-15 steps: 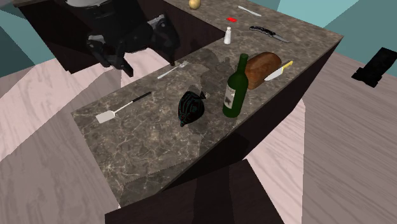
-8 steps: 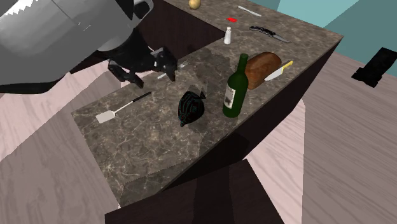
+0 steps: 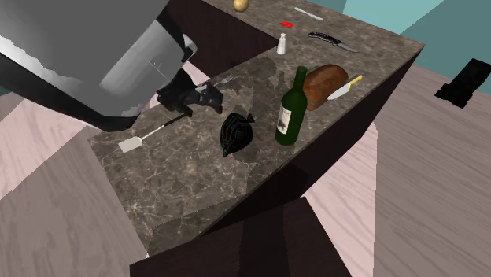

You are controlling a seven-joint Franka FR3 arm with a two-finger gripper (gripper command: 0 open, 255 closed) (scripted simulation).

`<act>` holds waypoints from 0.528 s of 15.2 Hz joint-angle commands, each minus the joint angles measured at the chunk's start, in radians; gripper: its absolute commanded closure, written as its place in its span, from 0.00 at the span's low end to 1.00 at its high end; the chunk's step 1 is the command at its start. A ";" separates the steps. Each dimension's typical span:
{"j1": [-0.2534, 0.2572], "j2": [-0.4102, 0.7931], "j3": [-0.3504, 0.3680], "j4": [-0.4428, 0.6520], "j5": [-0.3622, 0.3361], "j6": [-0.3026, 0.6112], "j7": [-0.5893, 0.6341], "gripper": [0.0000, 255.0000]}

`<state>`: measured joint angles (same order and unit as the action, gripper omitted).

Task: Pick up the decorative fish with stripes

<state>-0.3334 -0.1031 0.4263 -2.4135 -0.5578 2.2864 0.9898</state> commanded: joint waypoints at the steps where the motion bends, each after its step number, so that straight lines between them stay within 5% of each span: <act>1: -0.018 0.096 0.010 0.042 -0.094 0.003 0.113 0.00; 8: 0.004 0.407 -0.053 0.225 -0.346 -0.043 0.411 0.00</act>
<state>-0.3345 0.2625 0.3856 -2.2138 -0.8718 2.2512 1.3606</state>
